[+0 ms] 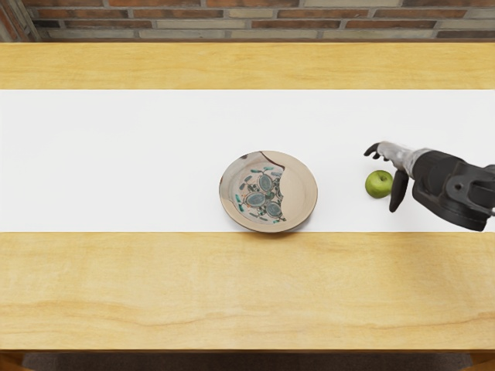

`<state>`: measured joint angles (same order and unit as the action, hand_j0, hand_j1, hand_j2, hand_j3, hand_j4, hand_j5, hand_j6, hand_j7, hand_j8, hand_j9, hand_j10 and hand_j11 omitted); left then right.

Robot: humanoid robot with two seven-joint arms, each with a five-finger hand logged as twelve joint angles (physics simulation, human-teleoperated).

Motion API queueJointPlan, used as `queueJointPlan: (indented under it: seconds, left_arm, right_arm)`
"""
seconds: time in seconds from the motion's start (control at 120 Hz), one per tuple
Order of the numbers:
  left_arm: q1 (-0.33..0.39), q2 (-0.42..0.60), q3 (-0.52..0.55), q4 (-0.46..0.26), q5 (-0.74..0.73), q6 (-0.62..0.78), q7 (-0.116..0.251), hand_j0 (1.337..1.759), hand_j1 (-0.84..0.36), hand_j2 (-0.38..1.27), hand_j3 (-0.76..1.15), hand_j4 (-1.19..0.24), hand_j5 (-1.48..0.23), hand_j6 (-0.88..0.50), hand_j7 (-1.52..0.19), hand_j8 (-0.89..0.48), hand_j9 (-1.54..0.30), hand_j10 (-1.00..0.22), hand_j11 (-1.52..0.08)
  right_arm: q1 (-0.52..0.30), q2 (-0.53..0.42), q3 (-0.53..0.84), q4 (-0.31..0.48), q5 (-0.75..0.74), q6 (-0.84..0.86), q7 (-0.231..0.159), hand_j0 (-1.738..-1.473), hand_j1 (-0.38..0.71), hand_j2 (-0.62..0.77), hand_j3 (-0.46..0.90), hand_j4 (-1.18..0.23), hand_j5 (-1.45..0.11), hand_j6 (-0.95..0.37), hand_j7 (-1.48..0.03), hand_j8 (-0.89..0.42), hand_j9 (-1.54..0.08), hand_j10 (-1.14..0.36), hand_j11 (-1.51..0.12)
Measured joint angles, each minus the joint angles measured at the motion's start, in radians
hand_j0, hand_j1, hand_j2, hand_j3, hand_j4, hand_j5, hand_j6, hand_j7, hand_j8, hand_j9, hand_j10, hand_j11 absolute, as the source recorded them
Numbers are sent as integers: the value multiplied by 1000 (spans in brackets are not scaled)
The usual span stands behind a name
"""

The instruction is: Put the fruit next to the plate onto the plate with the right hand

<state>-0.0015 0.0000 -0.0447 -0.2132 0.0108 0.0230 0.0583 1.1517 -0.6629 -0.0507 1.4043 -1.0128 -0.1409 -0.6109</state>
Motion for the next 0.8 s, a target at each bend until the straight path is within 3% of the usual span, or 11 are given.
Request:
queueJointPlan:
  seconds: [0.8]
  left_arm:
    - [0,0,0,0,0,0,0,1658,349,0,0,0,0,0,0,0,0,0,0]
  right_arm:
    - [-26,33,-8,-13,-15,-48,0,-1658,70,-67,0,-354,-457,-356,-456,-355,-456,-354,-456]
